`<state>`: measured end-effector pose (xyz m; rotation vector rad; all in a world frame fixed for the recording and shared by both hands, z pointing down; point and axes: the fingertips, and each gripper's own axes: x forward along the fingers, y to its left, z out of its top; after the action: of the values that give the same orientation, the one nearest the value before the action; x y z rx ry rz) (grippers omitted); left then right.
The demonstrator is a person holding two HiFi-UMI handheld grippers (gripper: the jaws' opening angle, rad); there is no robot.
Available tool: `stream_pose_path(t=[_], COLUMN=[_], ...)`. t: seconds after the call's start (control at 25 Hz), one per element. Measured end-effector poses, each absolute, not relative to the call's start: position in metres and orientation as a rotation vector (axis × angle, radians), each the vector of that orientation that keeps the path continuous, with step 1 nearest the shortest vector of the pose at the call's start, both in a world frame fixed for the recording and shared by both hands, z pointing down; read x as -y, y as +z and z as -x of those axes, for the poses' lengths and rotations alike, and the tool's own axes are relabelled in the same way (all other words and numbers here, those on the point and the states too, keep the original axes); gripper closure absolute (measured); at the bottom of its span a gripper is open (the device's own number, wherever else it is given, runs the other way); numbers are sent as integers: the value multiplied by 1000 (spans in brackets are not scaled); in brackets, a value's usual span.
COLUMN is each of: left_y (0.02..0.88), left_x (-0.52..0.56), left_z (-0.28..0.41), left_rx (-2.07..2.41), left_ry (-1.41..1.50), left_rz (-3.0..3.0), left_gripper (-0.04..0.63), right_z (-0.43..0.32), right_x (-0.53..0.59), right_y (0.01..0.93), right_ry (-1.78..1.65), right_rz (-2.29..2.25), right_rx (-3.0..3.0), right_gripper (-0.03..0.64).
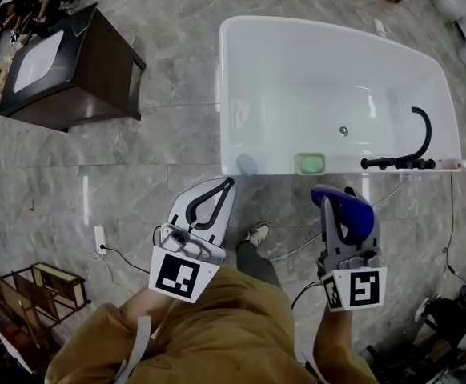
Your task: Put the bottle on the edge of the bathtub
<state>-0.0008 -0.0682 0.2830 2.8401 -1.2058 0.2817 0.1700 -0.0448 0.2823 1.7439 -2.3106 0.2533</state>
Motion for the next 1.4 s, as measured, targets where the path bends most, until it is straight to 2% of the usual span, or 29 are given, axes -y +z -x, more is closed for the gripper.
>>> stream_pose_path(t=[0.64, 1.4], left_y=[344, 373], left_x=[87, 80], left_z=[17, 9], left_rx=[1217, 1262], left_ry=[356, 383], left_rz=[-2769, -2729], left_gripper=[588, 588], right_z=[-148, -154], right_x=[95, 109], right_y=[374, 451], right_ry=[271, 269], right_rz=[-1671, -1654], right_rx=[2327, 2324], right_gripper=[456, 456])
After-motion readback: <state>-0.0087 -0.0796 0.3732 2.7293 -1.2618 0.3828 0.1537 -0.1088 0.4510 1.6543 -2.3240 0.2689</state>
